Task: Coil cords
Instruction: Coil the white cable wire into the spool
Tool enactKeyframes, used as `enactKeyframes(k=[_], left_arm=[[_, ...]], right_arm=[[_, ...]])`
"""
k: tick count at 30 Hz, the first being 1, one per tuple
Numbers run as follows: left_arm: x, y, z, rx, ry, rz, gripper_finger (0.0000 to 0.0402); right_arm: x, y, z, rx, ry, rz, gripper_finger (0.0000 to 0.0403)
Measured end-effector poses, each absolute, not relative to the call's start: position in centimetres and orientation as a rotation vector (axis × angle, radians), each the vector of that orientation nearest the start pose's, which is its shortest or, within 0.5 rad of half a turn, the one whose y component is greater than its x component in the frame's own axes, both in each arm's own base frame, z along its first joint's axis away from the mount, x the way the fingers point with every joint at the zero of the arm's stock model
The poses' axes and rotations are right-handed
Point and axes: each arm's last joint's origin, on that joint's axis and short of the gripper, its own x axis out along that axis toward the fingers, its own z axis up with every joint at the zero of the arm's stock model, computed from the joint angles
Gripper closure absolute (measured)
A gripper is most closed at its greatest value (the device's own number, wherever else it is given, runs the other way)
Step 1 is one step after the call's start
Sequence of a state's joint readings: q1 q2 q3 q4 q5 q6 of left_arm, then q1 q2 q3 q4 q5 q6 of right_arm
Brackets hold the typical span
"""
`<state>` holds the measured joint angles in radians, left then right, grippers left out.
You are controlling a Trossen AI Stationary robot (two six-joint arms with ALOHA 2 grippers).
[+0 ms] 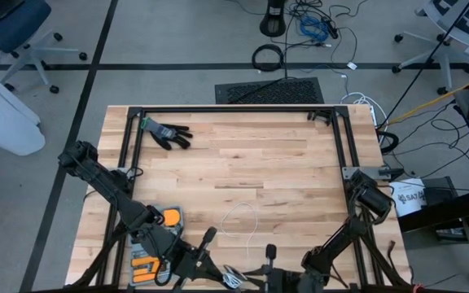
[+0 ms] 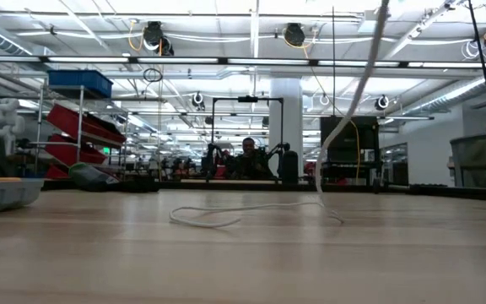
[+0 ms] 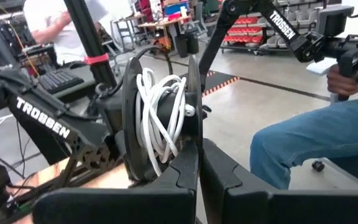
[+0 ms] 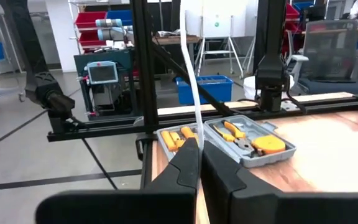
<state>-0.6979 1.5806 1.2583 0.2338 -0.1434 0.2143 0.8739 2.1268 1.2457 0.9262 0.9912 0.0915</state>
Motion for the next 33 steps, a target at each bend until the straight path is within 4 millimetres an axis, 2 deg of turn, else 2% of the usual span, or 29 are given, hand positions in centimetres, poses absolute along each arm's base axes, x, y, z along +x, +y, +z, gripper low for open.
enactKeyframes(k=[9,14,21,29,33], left_arm=[[28.5,-23.2,32.6,0.207,0.172,-0.541,0.0395],[28.3,-23.3,32.3,0.19,0.211,-0.538,0.0395],[28.2,-23.2,31.7,0.15,0.284,-0.53,0.0395],[28.2,-23.1,31.6,0.125,0.309,-0.515,0.0395],[28.2,-22.9,31.2,0.117,0.344,-0.486,0.0395]], right_arm=[[28.4,34.3,17.8,0.209,-0.016,-0.059,0.0402],[27.2,35.0,18.6,0.219,-0.02,-0.056,0.0403],[26.2,34.4,21.7,0.143,0.004,-0.077,0.0403],[26.0,31.7,27.1,0.041,0.015,-0.025,0.0403],[25.8,30.6,28.4,0.0,0.049,0.009,0.0403]])
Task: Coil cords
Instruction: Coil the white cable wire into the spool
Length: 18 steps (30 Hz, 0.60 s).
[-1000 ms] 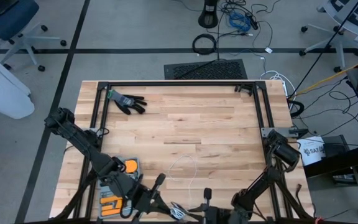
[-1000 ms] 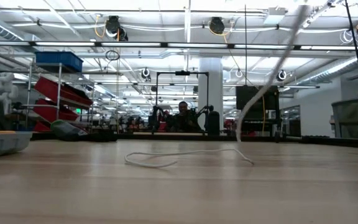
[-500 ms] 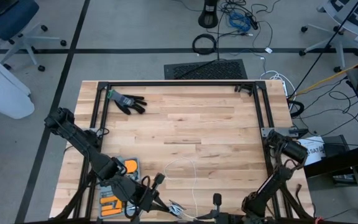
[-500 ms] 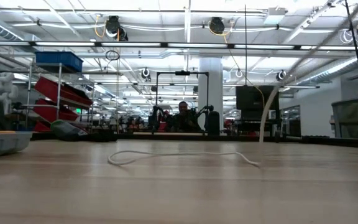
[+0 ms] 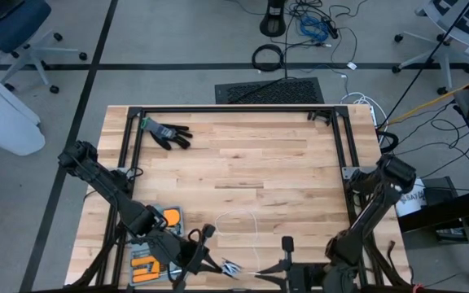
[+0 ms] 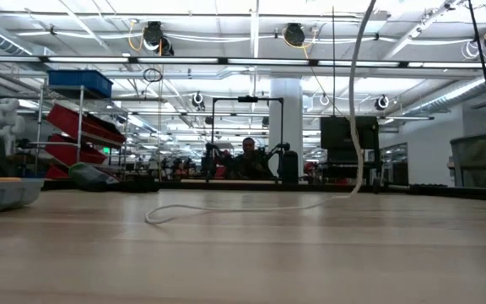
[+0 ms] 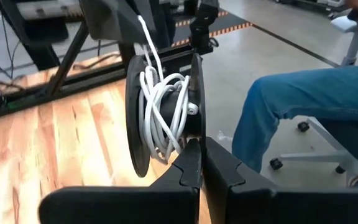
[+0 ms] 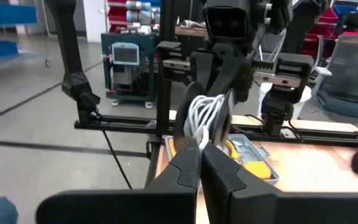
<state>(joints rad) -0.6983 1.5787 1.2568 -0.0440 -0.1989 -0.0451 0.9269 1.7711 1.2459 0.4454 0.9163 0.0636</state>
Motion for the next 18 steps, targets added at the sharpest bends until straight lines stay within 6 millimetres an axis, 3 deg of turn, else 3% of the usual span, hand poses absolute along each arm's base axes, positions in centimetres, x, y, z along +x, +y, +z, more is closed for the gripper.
enactKeyframes(k=[8,18], left_arm=[[28.3,-22.8,31.2,0.113,0.345,-0.485,0.0395],[29.3,-22.9,30.0,0.067,0.391,-0.524,0.0395]], right_arm=[[27.0,28.1,29.9,-0.077,0.088,0.086,0.0403],[30.3,25.4,31.4,-0.171,0.074,0.173,0.0403]])
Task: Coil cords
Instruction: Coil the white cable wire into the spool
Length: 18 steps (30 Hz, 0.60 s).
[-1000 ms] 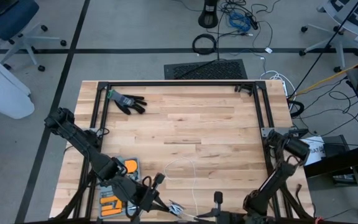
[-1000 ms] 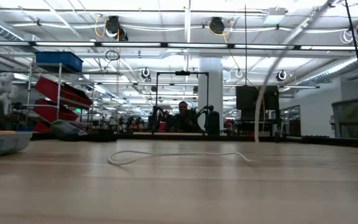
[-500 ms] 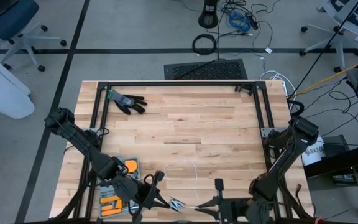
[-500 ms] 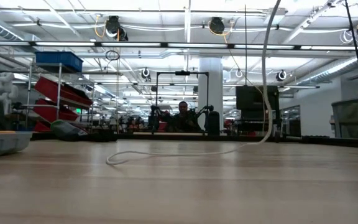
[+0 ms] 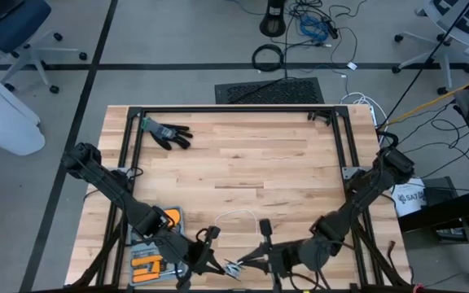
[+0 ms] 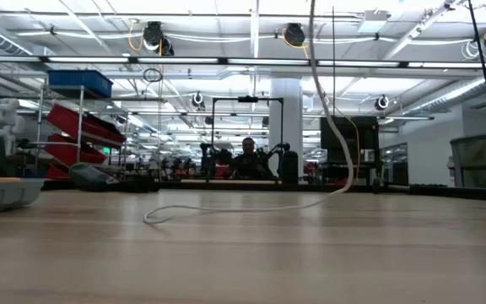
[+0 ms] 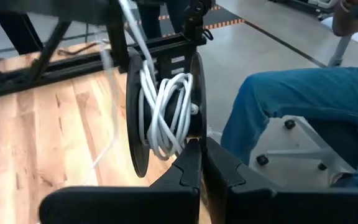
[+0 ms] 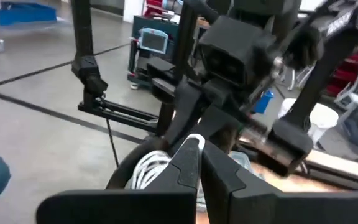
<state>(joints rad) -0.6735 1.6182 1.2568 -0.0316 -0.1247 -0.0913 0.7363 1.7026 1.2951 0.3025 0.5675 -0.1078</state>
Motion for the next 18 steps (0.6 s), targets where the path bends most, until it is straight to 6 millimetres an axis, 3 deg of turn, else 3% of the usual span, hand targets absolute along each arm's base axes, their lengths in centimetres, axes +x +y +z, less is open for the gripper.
enactKeyframes(k=[18], left_arm=[[29.8,-23.2,30.4,0.083,0.3,-0.569,0.0395]], right_arm=[[33.9,21.3,31.9,-0.135,0.087,0.354,0.04]])
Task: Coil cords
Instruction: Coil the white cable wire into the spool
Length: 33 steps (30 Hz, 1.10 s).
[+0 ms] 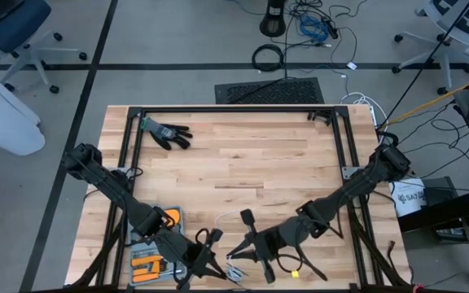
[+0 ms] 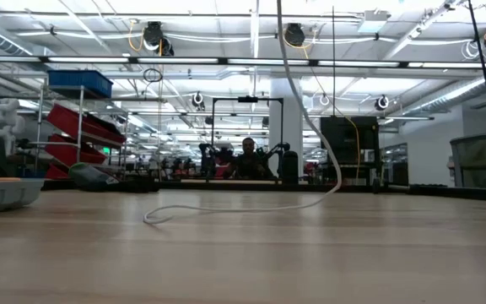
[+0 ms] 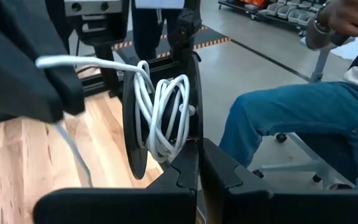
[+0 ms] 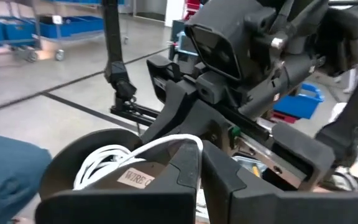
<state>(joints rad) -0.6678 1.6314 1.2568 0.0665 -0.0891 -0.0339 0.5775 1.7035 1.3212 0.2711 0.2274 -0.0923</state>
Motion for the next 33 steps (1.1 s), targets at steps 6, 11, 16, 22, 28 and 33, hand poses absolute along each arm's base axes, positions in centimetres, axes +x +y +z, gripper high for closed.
enactKeyframes(k=[6,11,16,22,28,33], left_arm=[[29.8,-23.2,30.5,0.117,0.279,-0.586,0.0395],[29.9,-23.3,30.7,0.125,0.255,-0.608,0.0395],[29.9,-23.4,30.9,0.154,0.214,-0.621,0.0395],[29.9,-23.7,31.5,0.185,0.133,-0.68,0.0395],[29.6,-24.1,31.9,0.212,0.077,-0.714,0.0395],[29.3,-24.6,32.1,0.222,0.046,-0.73,0.0395]], right_arm=[[34.5,20.3,31.9,-0.104,0.093,0.391,0.0395],[34.9,19.1,32.5,-0.075,0.073,0.442,0.0365],[35.6,17.6,32.2,-0.005,0.123,0.491,0.0328],[36.2,16.0,31.6,0.053,0.213,0.514,0.0302],[36.2,15.2,30.8,0.079,0.321,0.499,0.0298],[35.9,14.9,29.9,0.078,0.422,0.435,0.0298]])
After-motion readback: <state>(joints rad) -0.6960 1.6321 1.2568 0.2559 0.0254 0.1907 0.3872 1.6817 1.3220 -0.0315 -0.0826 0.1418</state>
